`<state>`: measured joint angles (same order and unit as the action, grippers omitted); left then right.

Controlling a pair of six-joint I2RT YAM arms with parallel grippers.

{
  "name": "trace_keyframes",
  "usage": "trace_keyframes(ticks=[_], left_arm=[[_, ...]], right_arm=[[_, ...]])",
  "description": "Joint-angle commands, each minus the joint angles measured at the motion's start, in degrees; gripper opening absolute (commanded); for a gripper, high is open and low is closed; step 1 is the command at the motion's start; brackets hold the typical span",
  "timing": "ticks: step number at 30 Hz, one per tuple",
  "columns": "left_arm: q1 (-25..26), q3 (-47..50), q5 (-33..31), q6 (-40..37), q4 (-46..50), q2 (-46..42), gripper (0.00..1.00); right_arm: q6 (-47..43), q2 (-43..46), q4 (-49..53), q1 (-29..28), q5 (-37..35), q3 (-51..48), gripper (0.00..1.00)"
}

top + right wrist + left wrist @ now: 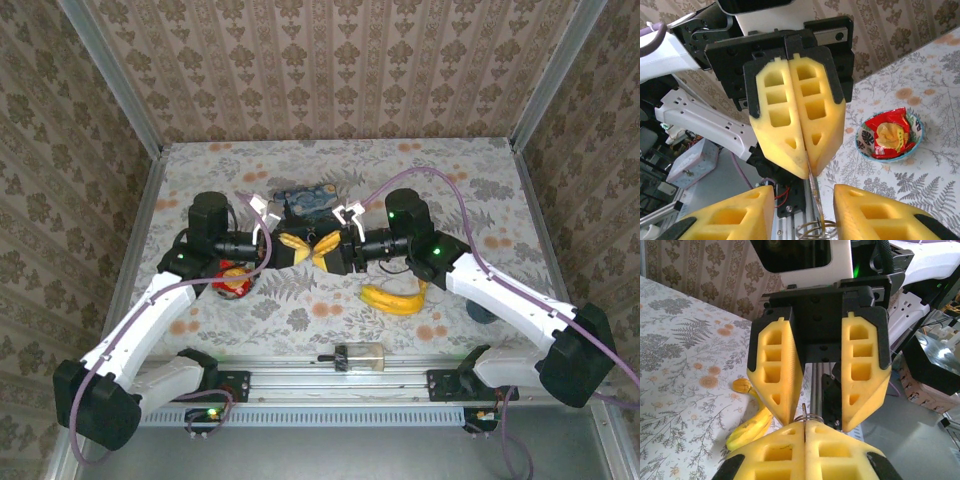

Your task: Unlock a padlock with a key

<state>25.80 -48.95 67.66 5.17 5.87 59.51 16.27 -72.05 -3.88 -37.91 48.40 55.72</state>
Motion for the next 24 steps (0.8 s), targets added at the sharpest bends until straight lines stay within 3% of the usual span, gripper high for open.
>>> trace_keyframes(ticks=[1, 5, 19, 24], left_arm=[[-0.1, -2.03, 0.48, -1.28, 0.75, -1.49, 0.0], [-0.14, -2.2, -0.15, -1.2, 0.81, -1.59, 0.0], [-0.45, -2.12, 0.46, -0.58, 0.44, -2.07, 0.0], [-0.4, -2.03, 0.26, -0.43, 0.46, -2.2, 0.0]], right_arm=[[1.15, 1.12, -2.52, -0.28, 1.26, -0.85, 0.33], [1.49, 0.53, -2.63, -0.41, 2.22, -0.74, 0.29], [-0.07, 0.19, 1.14, -0.35, -2.93, -0.1, 0.36], [-0.79, -0.03, 2.71, -0.41, -3.84, 0.55, 0.47]])
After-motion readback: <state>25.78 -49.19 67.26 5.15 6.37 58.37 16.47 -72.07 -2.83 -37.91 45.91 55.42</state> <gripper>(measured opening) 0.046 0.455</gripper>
